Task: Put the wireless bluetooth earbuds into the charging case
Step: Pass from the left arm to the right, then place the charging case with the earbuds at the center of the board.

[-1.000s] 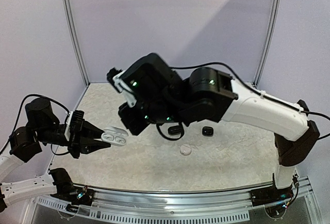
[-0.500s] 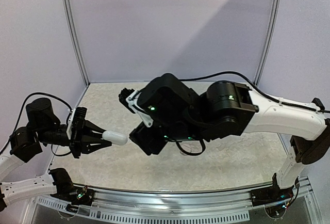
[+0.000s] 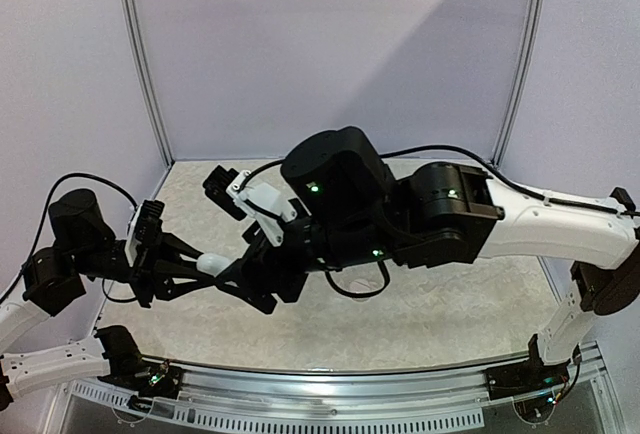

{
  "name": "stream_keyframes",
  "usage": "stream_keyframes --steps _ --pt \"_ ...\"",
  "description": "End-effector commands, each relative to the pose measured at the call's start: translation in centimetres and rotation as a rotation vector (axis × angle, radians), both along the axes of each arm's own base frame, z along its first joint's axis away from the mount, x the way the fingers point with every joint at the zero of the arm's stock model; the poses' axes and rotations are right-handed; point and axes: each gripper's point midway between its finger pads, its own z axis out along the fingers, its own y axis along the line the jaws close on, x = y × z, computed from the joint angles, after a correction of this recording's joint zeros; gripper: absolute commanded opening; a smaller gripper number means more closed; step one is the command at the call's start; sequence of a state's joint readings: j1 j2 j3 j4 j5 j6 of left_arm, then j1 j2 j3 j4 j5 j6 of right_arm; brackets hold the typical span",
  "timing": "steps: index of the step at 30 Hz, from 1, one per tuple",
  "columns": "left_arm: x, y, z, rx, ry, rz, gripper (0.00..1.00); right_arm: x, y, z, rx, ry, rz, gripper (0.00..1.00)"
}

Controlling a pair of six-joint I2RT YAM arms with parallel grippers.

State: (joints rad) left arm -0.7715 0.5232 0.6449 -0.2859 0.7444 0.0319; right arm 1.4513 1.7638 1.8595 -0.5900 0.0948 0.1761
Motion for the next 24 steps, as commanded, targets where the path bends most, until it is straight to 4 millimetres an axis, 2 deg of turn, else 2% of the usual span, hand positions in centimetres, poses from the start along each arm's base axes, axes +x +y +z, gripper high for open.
stream_keyframes --steps 1,4,8,9,11,12,13,14,15,17,19,20,21,23,24 --pt "-0.7 -0.1 0.5 -0.032 0.020 -0.048 0.00 0.6 1.5 -2.2 -0.038 0.079 0.034 0.67" --pt "-0.8 0.0 0.5 -0.031 0.033 -0.049 0.00 0.2 2.1 -2.2 -0.017 0.114 0.059 0.43" --pt "-0.7 0.0 0.5 -0.031 0.036 -0.047 0.00 -0.1 2.3 -2.0 -0.006 0.116 0.083 0.04" --pt "-0.7 0.0 0.5 -0.032 0.038 -0.045 0.00 -0.1 2.3 -1.8 -0.003 0.113 0.082 0.00" --pt "-0.5 0.0 0.4 -0.030 0.041 -0.035 0.00 -0.1 2.0 -1.4 0.007 0.110 0.082 0.00" --pt "0.0 0.0 0.2 -0.026 0.050 -0.010 0.06 0.2 1.8 -1.3 0.007 0.107 0.071 0.00" --pt "0.7 0.0 0.0 -0.021 0.065 0.037 0.34 0.7 1.5 -1.5 -0.005 0.111 0.049 0.00" --pt "2.0 0.2 -0.3 -0.015 0.087 0.113 0.81 1.6 0.8 -1.7 -0.019 0.137 0.006 0.00" --pt "3.0 0.4 -0.6 -0.012 0.105 0.173 0.97 3.1 -0.1 -2.7 -0.053 0.169 -0.052 0.00" --pt "4.5 0.7 -0.9 -0.002 0.103 0.257 0.99 6.4 -2.8 -6.5 -0.154 0.293 -0.209 0.00" --pt "6.4 1.5 -1.4 0.014 0.110 0.374 0.99 9.2 -6.7 -11.7 -0.260 0.550 -0.376 0.00" --pt "7.5 2.2 -1.8 0.023 0.126 0.454 0.99 9.8 -9.1 -15.6 -0.335 0.697 -0.478 0.00" --pt "9.0 3.3 -2.6 0.044 0.154 0.562 0.99 9.7 -10.8 -18.3 -0.365 0.848 -0.573 0.00" --pt "12.3 6.8 -5.0 0.104 0.222 0.851 0.99 9.7 -12.4 -21.8 -0.347 0.999 -0.649 0.00" --pt "13.4 8.9 -6.6 0.144 0.256 0.987 0.99 9.9 -12.8 -22.2 -0.296 1.019 -0.663 0.00"
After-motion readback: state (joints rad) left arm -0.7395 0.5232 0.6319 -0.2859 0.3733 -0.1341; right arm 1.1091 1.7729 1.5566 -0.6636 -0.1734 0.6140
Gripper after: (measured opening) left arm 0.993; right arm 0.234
